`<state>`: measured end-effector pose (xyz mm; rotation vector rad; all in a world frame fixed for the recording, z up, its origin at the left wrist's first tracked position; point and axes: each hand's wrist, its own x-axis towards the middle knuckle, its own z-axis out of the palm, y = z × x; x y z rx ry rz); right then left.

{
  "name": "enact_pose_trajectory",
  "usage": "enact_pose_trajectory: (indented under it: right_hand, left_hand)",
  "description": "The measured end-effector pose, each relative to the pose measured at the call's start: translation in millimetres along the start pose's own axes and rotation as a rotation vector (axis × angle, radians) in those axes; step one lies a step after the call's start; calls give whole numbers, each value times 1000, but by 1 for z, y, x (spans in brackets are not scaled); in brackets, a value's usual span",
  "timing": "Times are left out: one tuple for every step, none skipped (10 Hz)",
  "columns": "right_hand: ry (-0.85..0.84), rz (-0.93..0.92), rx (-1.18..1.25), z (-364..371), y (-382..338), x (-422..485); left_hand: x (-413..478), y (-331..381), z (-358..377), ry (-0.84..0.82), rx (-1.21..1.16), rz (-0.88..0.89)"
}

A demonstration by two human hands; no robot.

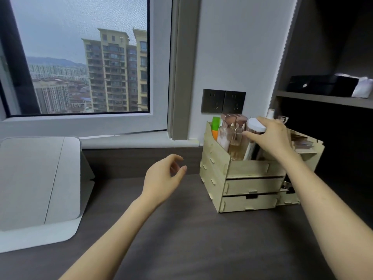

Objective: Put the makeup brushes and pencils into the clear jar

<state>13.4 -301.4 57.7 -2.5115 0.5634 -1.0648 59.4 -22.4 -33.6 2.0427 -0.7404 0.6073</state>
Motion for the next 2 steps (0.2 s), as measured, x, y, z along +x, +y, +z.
enact_pose_trajectory:
  right_hand:
    - [-69, 47, -64, 5, -3, 9]
    - [-58, 88, -154, 9, -4, 12]
  left_hand:
    - [-6, -5, -1, -41, 31, -28]
    - [-11, -12, -4, -55, 13, -69]
